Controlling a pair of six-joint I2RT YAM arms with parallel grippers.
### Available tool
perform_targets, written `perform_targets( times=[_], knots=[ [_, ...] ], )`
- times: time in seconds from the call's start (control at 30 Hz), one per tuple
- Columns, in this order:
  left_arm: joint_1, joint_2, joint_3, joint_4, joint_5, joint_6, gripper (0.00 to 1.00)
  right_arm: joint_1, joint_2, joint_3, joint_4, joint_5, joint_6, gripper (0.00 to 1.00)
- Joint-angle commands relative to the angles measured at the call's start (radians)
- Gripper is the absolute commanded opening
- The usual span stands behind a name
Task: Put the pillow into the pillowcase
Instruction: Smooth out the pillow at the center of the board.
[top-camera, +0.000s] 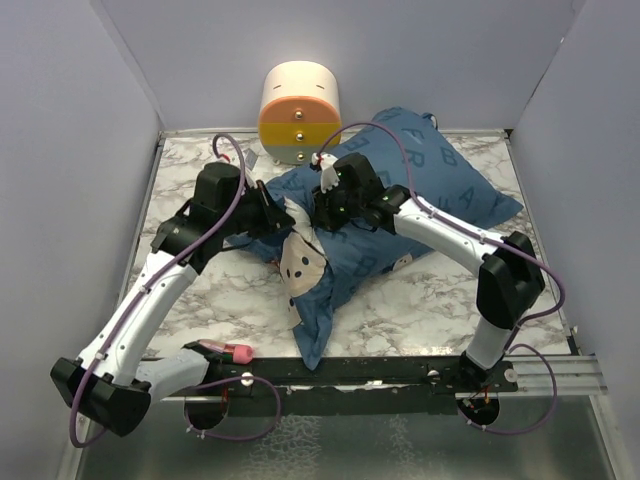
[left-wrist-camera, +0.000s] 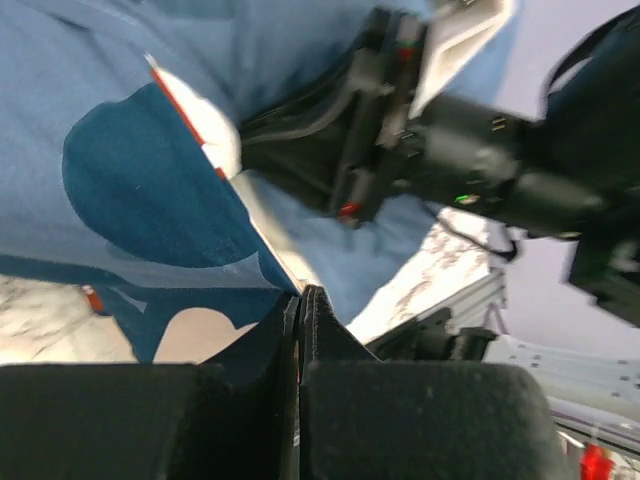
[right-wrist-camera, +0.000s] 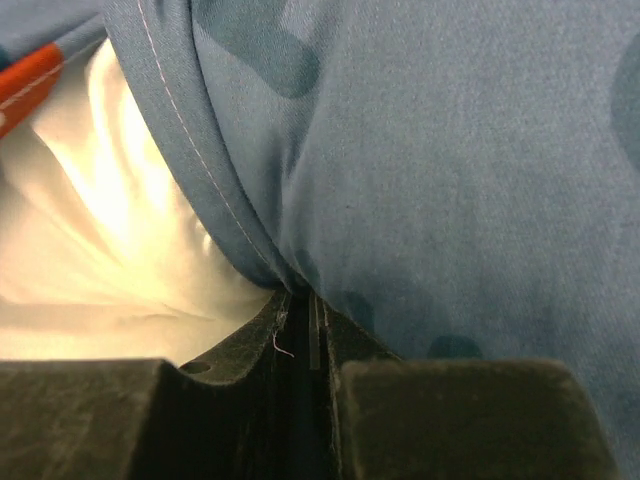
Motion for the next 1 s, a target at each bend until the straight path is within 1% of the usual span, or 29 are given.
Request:
perform_targets(
  times=[0.0, 0.07, 0.17, 0.27, 0.3, 0.33, 0.37, 0.4, 0.43, 0.5, 0.57, 0.6, 0.67, 0.7, 0.77, 0.8, 0.83, 0.9, 0.97],
  knots=[
    [0.010, 0.046, 0.147, 0.370, 0.224, -0.173, 0.00, -0.009, 0.073, -0.131, -0.099, 0.039, -0.002, 0.11],
    [0.009, 0.068, 0.071, 0.563, 0.258, -0.314, 0.00, -0.004, 0.063, -0.159, -0.061, -0.020, 0.008, 0.10],
    [0.010, 0.096, -0.067, 0.828, 0.227, -0.510, 0.00, 0.005, 0.048, -0.193, -0.015, -0.091, 0.027, 0.10],
    [0.009, 0.110, -0.181, 1.016, 0.088, -0.673, 0.00, 0.005, 0.022, -0.232, 0.049, -0.207, 0.049, 0.11],
    [0.010, 0.111, -0.212, 1.046, 0.036, -0.716, 0.00, 0.004, 0.009, -0.240, 0.067, -0.228, 0.066, 0.12],
    [0.011, 0.111, -0.233, 1.048, -0.006, -0.724, 0.01, 0.003, -0.010, -0.251, 0.083, -0.250, 0.076, 0.13],
    [0.017, 0.104, -0.238, 0.994, -0.046, -0.707, 0.14, -0.002, -0.042, -0.259, 0.100, -0.253, 0.083, 0.13],
    [0.022, 0.092, -0.225, 0.916, -0.080, -0.662, 0.31, -0.012, -0.079, -0.262, 0.109, -0.249, 0.093, 0.16],
    [0.030, 0.073, -0.197, 0.802, -0.121, -0.592, 0.45, -0.028, -0.123, -0.256, 0.113, -0.245, 0.099, 0.20],
    [0.037, 0.027, -0.108, 0.584, -0.225, -0.391, 0.67, -0.069, -0.201, -0.217, 0.104, -0.251, 0.090, 0.28],
    [0.040, -0.022, -0.006, 0.394, -0.320, -0.214, 0.81, -0.100, -0.258, -0.150, 0.076, -0.253, 0.053, 0.37],
    [0.044, -0.048, 0.009, 0.334, -0.340, -0.162, 0.82, -0.109, -0.276, -0.105, 0.056, -0.260, 0.033, 0.41],
    [0.056, -0.096, 0.023, 0.277, -0.300, -0.071, 0.78, -0.113, -0.293, -0.031, 0.022, -0.308, -0.015, 0.45],
    [0.058, -0.116, 0.016, 0.257, -0.255, -0.067, 0.74, -0.113, -0.297, -0.004, 0.013, -0.350, -0.030, 0.46],
    [0.059, -0.146, -0.024, 0.268, -0.109, -0.096, 0.54, -0.113, -0.306, 0.019, -0.005, -0.402, -0.032, 0.46],
    [0.059, -0.156, -0.053, 0.278, -0.028, -0.142, 0.44, -0.112, -0.312, 0.019, -0.015, -0.423, -0.032, 0.46],
    [0.059, -0.161, -0.077, 0.285, 0.039, -0.193, 0.38, -0.106, -0.315, 0.016, -0.036, -0.416, -0.032, 0.46],
    [0.059, -0.165, -0.132, 0.294, 0.150, -0.260, 0.36, -0.081, -0.318, 0.010, -0.108, -0.357, -0.058, 0.46],
    [0.056, -0.177, -0.188, 0.293, 0.205, -0.295, 0.36, -0.036, -0.323, -0.004, -0.169, -0.280, -0.072, 0.47]
  ],
)
